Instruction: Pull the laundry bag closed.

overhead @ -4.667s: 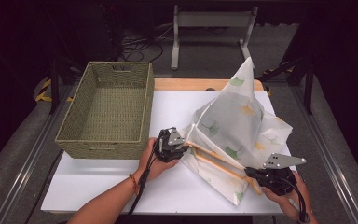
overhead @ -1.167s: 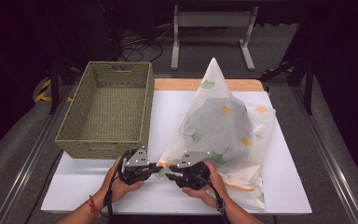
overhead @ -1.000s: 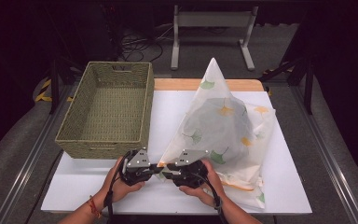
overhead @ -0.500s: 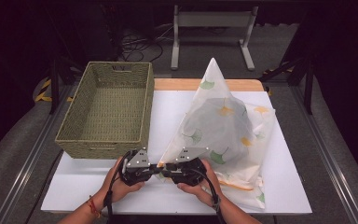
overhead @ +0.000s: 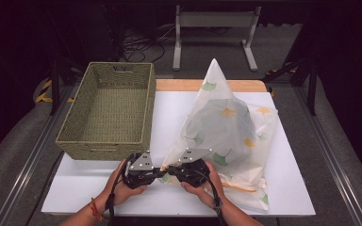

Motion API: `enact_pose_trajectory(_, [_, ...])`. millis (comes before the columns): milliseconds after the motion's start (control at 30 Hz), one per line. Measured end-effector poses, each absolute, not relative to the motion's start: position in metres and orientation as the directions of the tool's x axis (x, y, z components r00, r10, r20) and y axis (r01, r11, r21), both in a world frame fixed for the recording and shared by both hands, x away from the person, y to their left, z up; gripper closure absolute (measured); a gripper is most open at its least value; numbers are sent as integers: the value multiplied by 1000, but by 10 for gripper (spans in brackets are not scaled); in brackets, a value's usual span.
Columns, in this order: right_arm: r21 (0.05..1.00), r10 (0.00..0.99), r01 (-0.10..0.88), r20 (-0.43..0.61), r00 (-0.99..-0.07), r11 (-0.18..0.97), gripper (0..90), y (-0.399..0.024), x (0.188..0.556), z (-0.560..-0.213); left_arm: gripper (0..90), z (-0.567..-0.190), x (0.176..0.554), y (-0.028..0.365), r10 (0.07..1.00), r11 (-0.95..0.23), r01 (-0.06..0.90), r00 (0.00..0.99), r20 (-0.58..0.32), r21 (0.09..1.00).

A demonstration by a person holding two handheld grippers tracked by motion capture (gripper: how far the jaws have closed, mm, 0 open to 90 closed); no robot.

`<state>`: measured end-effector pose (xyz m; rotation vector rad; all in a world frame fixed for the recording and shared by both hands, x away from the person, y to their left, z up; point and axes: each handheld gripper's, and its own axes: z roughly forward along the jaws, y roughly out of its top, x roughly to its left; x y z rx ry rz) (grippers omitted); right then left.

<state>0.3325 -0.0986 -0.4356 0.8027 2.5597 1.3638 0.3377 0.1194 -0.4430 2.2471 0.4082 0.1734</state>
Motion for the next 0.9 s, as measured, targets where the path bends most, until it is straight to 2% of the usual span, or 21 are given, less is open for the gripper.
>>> enact_pose_trajectory(233, [799, 510, 378, 104, -854, 469, 900, -99, 331, -433, 863, -442, 337, 120, 344, -595, 237, 939, -24, 768])
enact_pose_trajectory(900, [777, 521, 371, 65, -851, 508, 900, -100, 330, -429, 871, -432, 340, 132, 409, -530, 282, 911, -50, 800])
